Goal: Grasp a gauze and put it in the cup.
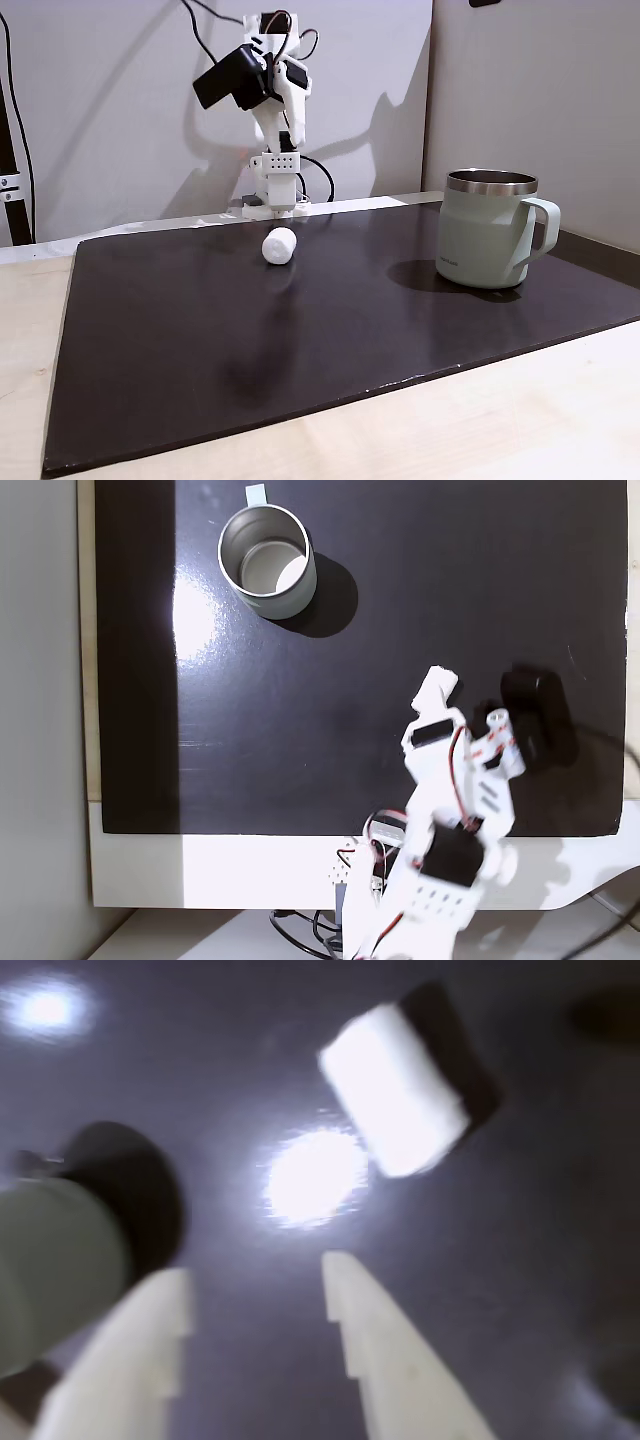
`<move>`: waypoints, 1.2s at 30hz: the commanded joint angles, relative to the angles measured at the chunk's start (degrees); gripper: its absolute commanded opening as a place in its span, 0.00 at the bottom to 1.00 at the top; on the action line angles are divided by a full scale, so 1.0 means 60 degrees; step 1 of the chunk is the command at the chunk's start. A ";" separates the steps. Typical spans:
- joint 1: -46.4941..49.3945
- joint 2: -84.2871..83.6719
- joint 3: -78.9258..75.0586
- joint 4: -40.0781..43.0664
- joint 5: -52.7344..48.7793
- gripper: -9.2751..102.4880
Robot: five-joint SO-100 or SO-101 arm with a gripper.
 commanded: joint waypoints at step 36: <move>0.0762 -0.9053 -0.3105 -0.0088 -0.4702 0.38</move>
